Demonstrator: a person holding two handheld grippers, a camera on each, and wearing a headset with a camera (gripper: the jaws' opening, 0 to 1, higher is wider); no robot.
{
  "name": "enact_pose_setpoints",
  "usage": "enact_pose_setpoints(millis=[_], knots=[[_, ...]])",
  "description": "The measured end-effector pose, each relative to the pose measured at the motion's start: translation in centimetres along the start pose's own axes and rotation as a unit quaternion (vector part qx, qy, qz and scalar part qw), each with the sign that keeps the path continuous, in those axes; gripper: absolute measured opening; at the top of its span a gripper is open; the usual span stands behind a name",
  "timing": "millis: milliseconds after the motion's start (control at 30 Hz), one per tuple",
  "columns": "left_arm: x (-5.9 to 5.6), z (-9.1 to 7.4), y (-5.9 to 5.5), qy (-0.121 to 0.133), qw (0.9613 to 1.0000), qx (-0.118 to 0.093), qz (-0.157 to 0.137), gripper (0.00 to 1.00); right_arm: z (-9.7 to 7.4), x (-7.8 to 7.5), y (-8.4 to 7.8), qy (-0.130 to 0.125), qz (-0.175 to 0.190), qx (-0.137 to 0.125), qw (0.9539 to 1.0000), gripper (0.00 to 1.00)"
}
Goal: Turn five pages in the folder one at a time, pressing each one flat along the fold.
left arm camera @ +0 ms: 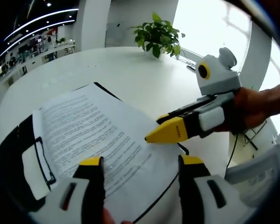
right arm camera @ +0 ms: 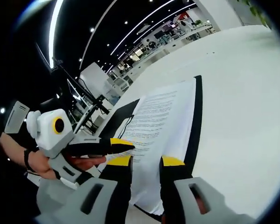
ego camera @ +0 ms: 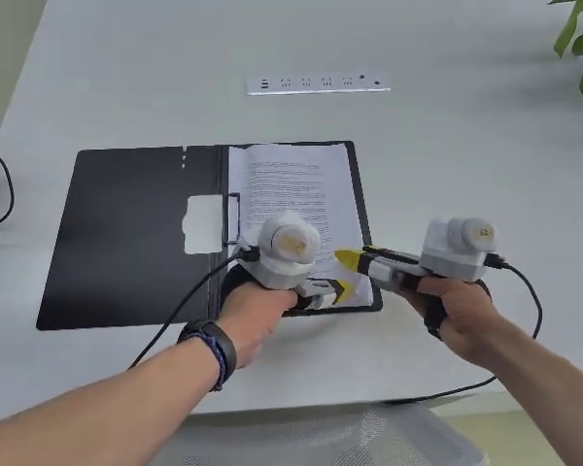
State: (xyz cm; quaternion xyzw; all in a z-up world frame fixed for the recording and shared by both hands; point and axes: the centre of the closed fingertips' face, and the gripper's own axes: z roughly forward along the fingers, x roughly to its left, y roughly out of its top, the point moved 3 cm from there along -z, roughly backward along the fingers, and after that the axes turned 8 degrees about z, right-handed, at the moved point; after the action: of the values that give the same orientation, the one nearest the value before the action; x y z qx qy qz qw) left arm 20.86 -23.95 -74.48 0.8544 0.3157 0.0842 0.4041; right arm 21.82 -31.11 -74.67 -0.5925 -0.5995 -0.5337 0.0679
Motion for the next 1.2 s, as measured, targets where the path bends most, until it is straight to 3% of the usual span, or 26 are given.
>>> enact_pose_setpoints(millis=[233, 667, 967, 1200], knots=[[0.4, -1.5, -0.3, 0.005, 0.9999, -0.01, -0.003, 0.66, -0.1, 0.0, -0.2, 0.0, 0.014, -0.011, 0.9998, 0.08], [1.3, -4.0, -0.3, 0.017, 0.9995, -0.026, 0.01, 0.67, 0.2, 2.4, 1.0, 0.013, 0.016, -0.024, 0.9995, 0.0], [3.6, -6.7, -1.6, 0.036, 0.9988, -0.032, -0.001, 0.68, 1.8, 5.0, 2.1, 0.028, 0.015, -0.037, 0.9988, 0.0], [5.1, -9.3, -2.8, 0.051, 0.9981, -0.036, 0.0, 0.68, 3.3, 7.5, 1.9, 0.039, 0.002, -0.037, 0.9986, 0.0]])
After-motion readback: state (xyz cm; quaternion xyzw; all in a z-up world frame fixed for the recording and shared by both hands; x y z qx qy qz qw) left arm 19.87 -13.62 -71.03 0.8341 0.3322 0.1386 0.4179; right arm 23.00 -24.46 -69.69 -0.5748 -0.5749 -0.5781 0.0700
